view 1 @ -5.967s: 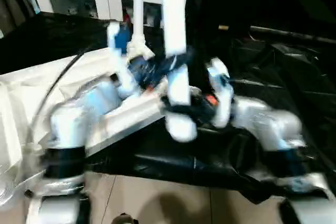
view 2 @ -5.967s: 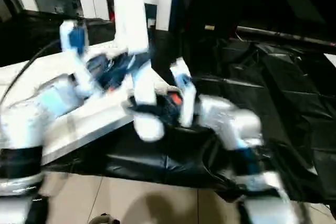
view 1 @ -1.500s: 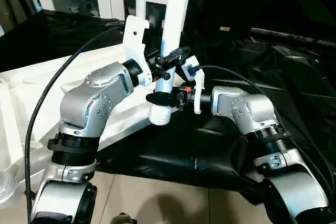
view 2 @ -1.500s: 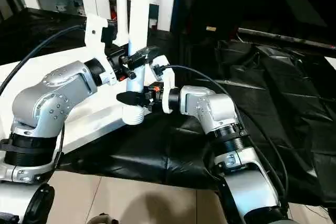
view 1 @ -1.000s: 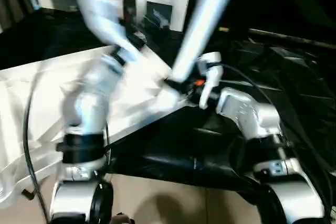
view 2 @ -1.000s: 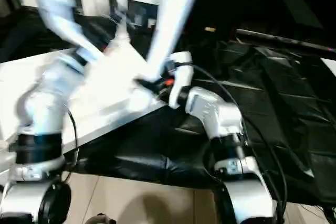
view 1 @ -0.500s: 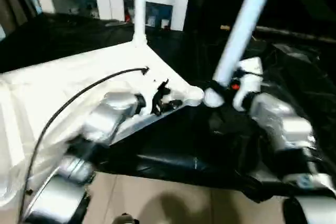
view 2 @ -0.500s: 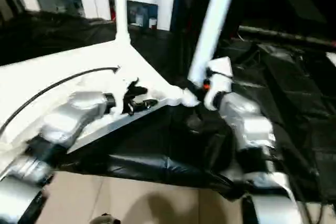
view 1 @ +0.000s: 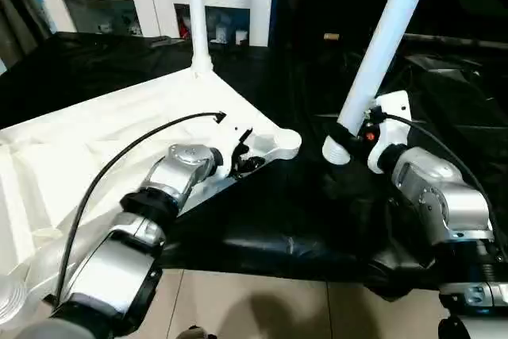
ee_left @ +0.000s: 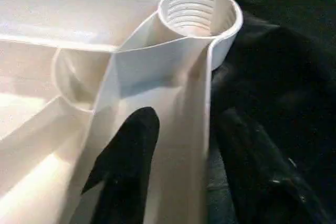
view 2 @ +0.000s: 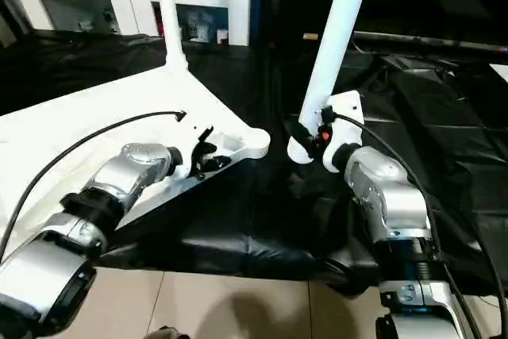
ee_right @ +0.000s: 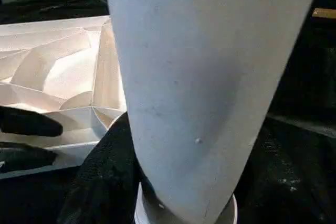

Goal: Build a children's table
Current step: Pick table leg

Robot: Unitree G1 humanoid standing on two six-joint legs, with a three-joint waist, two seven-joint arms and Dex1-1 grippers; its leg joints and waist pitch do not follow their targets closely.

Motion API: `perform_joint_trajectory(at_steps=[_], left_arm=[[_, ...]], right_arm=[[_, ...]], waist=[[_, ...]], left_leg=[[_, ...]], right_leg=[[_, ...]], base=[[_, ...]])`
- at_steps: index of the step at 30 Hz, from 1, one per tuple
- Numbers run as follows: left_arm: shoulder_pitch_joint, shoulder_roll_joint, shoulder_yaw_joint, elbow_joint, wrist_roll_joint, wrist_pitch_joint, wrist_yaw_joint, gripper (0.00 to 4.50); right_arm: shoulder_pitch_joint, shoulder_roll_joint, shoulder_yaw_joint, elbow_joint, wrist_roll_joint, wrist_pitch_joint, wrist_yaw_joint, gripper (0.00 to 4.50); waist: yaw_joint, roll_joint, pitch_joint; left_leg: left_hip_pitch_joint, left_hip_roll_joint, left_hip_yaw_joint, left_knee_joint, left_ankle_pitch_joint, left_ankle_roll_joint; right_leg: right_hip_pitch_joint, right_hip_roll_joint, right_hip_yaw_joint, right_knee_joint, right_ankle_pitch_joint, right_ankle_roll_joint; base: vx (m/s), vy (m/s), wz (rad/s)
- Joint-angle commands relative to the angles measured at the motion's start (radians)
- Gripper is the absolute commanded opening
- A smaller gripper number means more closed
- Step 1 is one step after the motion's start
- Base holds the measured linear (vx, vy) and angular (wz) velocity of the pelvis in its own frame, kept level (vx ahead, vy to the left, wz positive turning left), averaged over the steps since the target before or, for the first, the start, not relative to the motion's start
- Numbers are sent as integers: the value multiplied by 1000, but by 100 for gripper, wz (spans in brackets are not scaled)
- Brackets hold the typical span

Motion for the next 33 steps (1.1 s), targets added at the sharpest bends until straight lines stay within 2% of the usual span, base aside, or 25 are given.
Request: perform_joint_trajectory(at_steps=[1, 5, 13, 14, 18, 20, 23, 24, 25, 26, 27, 28, 29, 30, 31, 33], left_arm=[[-18, -1, 11, 18, -9, -8, -14, 187], [-20, 0, 6, 36, 1, -25, -19, 154], [-27, 0, 3, 86, 36, -54, -79, 91], [-25, 2, -1, 89, 42, -58, -83, 86], [-13, 16, -45, 105, 83, -87, -125, 45], [-6, 30, -67, 108, 102, -120, -161, 43], [-3, 40, -77, 114, 116, -146, -188, 6], [5, 46, -80, 102, 112, -174, -221, 6], [22, 59, -84, 77, 103, -231, -290, 0], [55, 89, -89, 16, 79, -291, -403, 0], [93, 120, -78, -57, 46, -312, -504, 0], [113, 136, -68, -95, 31, -308, -524, 0], [118, 140, -67, -106, 28, -306, -528, 0], [137, 156, -68, -139, 20, -297, -543, 0], [161, 173, -71, -179, 14, -288, -551, 0], [191, 192, -75, -226, 10, -275, -555, 0]], right_arm=[[1, -9, -11, -33, 2, 11, -8, 193], [-1, -7, -8, -33, 0, 13, -7, 193], [0, -8, 0, -46, 3, 23, -5, 193], [0, -9, 0, -47, 3, 23, -3, 193], [2, -12, 0, -50, 7, 20, 8, 193], [-1, -10, 0, -51, 16, 17, 20, 193], [-3, -6, 0, -52, 24, 15, 29, 193], [-3, -6, 0, -54, 29, 15, 36, 193], [-3, -4, 0, -57, 40, 16, 50, 193], [1, -3, 4, -69, 71, 25, 95, 193], [9, -6, 16, -89, 113, 48, 164, 193], [18, -13, 32, -101, 130, 65, 206, 193], [20, -16, 37, -104, 134, 70, 218, 192], [29, -25, 57, -115, 145, 90, 254, 192], [39, -38, 85, -128, 148, 103, 292, 192], [44, -42, 108, -130, 147, 116, 313, 191]], waist=[[3, 5, -92], [2, 7, -91], [3, 9, -89], [3, 12, -89], [3, 12, -90], [3, 11, -90], [2, 15, -90], [3, 16, -90], [6, 12, -89], [3, 5, -89], [10, 4, -91], [8, 10, -88], [10, 5, -88], [13, 10, -88], [19, 11, -86], [29, 15, -85]], left_leg=[[18, 56, -35, -66, -151, 30], [20, 58, -35, -67, -158, 36], [21, 58, -36, -69, -174, 26], [21, 58, -36, -69, -176, 26], [19, 58, -37, -69, -168, 33], [18, 56, -36, -69, -165, 39], [21, 59, -36, -70, -170, 37], [21, 59, -35, -70, -175, 35], [20, 59, -37, -71, -180, 38], [17, 59, -36, -72, -180, 38], [18, 64, -40, -73, -177, 43], [19, 66, -36, -74, -180, 46], [21, 68, -34, -75, -180, 48], [23, 69, -34, -75, -181, 44], [28, 69, -30, -75, -190, 40], [25, 76, -35, -80, -201, 22]], right_leg=[[67, -82, 62, -78, -122, -219], [66, -83, 62, -79, -123, -227], [66, -85, 62, -84, -159, -214], [66, -85, 62, -84, -161, -214], [67, -86, 63, -82, -148, -215], [67, -86, 63, -85, -157, -209], [64, -86, 63, -85, -170, -206], [63, -86, 63, -86, -173, -209], [65, -90, 63, -89, -188, -207], [66, -89, 63, -88, -192, -205], [68, -98, 64, -84, -199, -203], [62, -95, 65, -84, -213, -200], [61, -95, 66, -85, -215, -199], [58, -94, 65, -82, -229, -197], [49, -93, 66, -91, -260, -189], [50, -95, 65, -86, -282, -181]], base=[[0, 0, 0], [0, 0, 0], [0, 0, 0], [0, 0, 0], [0, 0, 0], [0, 0, 0], [0, 0, 0], [0, 0, 0], [0, 0, 0], [0, 0, 0], [0, 0, 0], [0, 0, 0], [0, 0, 0], [0, 0, 0], [0, 0, 0], [0, 0, 0]])
